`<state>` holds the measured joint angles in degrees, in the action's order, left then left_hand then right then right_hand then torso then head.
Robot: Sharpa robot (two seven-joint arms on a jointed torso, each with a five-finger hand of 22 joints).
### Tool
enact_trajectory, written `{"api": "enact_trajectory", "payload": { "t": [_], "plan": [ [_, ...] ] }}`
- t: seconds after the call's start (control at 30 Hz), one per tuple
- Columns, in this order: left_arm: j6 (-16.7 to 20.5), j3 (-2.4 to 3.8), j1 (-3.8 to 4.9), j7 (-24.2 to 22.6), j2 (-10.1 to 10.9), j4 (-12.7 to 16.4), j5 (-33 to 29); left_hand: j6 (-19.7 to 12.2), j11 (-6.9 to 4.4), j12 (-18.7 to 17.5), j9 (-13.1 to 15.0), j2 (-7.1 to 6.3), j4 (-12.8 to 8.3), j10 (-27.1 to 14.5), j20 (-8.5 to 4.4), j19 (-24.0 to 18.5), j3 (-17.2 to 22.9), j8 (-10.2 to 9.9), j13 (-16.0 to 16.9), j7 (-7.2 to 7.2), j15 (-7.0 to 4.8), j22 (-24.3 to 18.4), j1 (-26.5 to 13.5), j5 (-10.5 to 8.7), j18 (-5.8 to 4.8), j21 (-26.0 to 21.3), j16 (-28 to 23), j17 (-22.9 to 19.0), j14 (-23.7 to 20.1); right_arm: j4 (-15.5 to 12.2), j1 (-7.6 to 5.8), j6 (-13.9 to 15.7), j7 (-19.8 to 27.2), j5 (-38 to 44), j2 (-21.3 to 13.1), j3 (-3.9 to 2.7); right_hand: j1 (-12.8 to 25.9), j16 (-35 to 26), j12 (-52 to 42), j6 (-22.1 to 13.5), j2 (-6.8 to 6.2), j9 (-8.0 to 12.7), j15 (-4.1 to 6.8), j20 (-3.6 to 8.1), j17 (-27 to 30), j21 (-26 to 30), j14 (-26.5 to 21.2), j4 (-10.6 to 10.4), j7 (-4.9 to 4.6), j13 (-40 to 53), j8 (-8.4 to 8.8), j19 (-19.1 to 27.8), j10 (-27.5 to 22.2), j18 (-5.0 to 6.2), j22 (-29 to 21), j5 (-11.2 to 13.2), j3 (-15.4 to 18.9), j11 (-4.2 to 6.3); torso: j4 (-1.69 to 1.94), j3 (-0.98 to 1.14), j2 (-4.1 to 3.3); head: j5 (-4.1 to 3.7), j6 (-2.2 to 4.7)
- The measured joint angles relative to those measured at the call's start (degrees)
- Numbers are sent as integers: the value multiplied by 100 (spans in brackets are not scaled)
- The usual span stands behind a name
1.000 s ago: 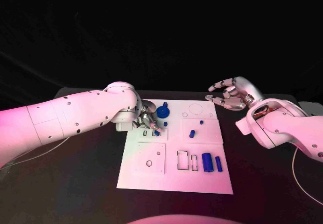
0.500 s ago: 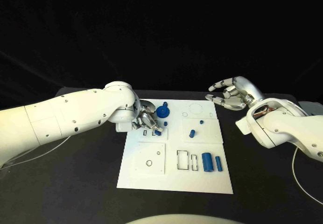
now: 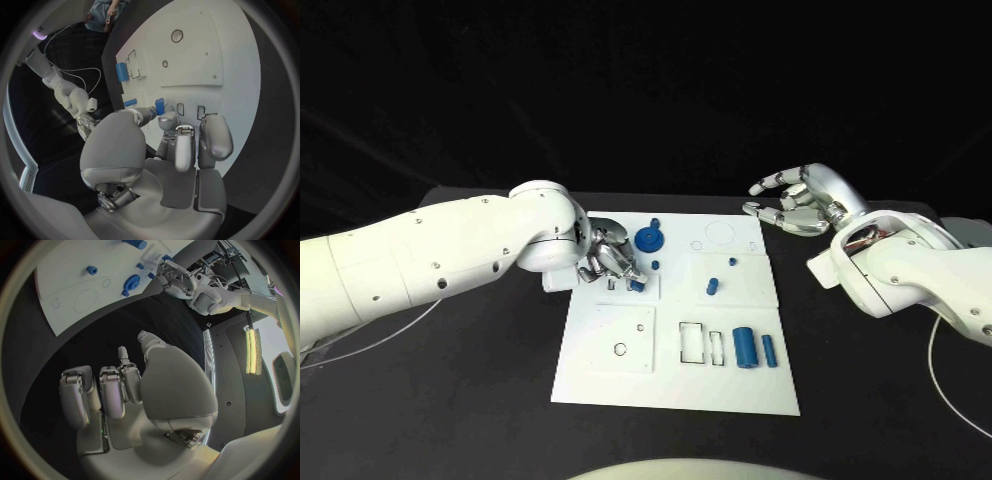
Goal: Assemble the parts on the task board
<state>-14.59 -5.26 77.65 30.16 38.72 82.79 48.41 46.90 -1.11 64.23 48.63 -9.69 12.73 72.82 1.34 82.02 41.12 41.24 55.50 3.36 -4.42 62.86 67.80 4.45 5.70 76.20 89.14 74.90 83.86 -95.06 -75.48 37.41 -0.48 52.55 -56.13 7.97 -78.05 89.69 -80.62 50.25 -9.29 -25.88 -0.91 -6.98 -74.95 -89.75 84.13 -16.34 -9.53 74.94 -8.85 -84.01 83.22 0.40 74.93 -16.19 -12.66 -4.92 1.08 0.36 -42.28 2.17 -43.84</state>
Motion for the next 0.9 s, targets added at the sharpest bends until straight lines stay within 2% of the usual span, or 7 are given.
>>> {"api": "enact_trajectory", "payload": {
  "t": [0.17,0.4,0.57,0.9],
  "plan": [
    [284,0,-93,-31,143,244,286,24,-10,33,4,-37,0,52,-20,20,0,0,33,18,0,77,-37,131,0,33,0,0,0,-3,0,0,0,-5,-18,0,0,0,0,0,0,0,0,0,0,0,0,0,0,0,0,0,0,0,0,0,0,0,5,-1,0,1,-16],
    [622,2,-178,-49,251,423,880,67,-12,57,31,-58,0,94,-21,20,0,0,62,19,1,115,-58,284,0,54,22,0,-1,-4,1,1,2,-7,-27,1,0,0,0,0,0,0,0,0,1,0,0,0,0,-1,0,0,0,0,-1,0,0,0,7,-2,2,14,-25],
    [781,3,-208,-49,273,468,1168,76,-22,79,65,-89,0,143,-41,40,0,-1,84,13,-19,138,-89,459,0,54,22,0,19,-5,1,2,4,-8,-27,1,0,0,0,0,0,0,0,0,1,0,0,0,0,-1,0,0,0,0,-1,0,0,0,-3,-2,0,38,-21],
    [885,6,-222,-37,274,501,1417,87,-21,79,65,-112,0,143,-41,40,0,-2,107,19,-19,164,-112,525,0,77,22,0,19,-5,2,2,5,-8,-27,2,0,0,0,0,0,-1,0,0,2,0,0,0,0,-2,0,0,0,0,-2,0,0,0,-14,-2,-9,51,-26]
  ]
}}
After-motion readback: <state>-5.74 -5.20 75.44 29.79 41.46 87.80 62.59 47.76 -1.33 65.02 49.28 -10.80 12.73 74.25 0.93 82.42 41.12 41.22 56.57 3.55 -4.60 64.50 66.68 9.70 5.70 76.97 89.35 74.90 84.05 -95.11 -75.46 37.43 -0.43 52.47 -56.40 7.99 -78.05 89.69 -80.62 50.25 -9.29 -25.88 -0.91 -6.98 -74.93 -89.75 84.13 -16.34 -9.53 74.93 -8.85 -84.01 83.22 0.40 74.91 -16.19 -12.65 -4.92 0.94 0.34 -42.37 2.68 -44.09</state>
